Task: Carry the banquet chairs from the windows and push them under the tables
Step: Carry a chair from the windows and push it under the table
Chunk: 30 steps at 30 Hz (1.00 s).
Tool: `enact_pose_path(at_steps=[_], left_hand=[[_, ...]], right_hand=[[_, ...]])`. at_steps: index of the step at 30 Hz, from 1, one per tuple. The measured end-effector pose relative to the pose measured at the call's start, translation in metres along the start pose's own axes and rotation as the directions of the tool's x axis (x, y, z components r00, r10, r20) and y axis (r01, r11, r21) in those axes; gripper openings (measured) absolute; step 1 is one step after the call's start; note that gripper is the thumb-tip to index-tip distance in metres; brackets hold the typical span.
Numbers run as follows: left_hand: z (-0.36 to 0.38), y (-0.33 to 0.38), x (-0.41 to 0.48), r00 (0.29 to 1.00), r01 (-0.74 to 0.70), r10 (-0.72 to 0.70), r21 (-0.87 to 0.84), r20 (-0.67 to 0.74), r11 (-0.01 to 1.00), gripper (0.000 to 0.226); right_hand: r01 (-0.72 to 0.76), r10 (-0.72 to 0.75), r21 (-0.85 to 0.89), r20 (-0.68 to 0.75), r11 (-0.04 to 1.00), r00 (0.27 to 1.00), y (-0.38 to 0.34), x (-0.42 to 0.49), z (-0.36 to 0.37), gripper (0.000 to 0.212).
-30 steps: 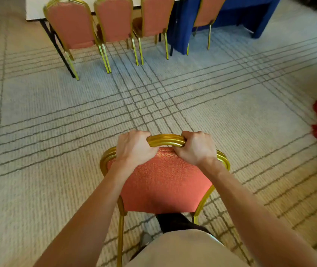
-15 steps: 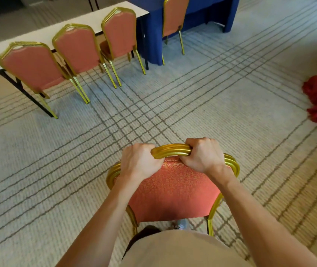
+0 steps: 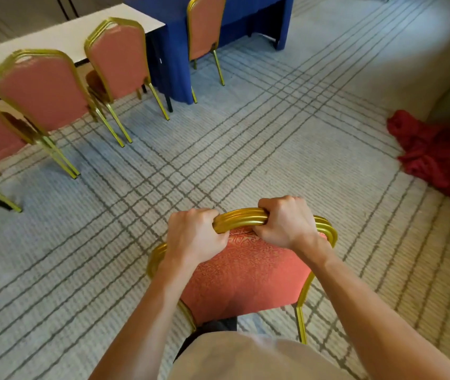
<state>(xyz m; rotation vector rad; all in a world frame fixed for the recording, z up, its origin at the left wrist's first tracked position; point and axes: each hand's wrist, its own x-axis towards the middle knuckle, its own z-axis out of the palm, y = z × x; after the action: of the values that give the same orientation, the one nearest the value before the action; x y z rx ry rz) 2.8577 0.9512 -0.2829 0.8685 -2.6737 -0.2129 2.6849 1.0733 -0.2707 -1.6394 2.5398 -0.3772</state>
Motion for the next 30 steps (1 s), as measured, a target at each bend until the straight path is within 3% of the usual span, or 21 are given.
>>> enact_pose_path(at_steps=[14,21,30], left_hand=[[0.001,-0.085,0.216,0.984,-0.162,0.160,-0.031,-0.076,0.986,0.039],[0.042,-0.104,0.343,0.997,-0.040,0.039,-0.015,-0.067,0.999,0.034],[0.098,-0.131,0.511,0.993,-0.111,0.105,-0.124,-0.060,0.986,0.048]], right_hand=[[-0.144,0.141,-0.015,-0.147,0.989,0.979,0.014,0.191,-0.028,0.033],[-0.226,0.227,0.025,-0.178,0.974,0.958,0.053,0.317,-0.017,0.050],[-0.198,0.200,0.041,-0.072,0.979,0.977,0.143,0.485,-0.007,0.038]])
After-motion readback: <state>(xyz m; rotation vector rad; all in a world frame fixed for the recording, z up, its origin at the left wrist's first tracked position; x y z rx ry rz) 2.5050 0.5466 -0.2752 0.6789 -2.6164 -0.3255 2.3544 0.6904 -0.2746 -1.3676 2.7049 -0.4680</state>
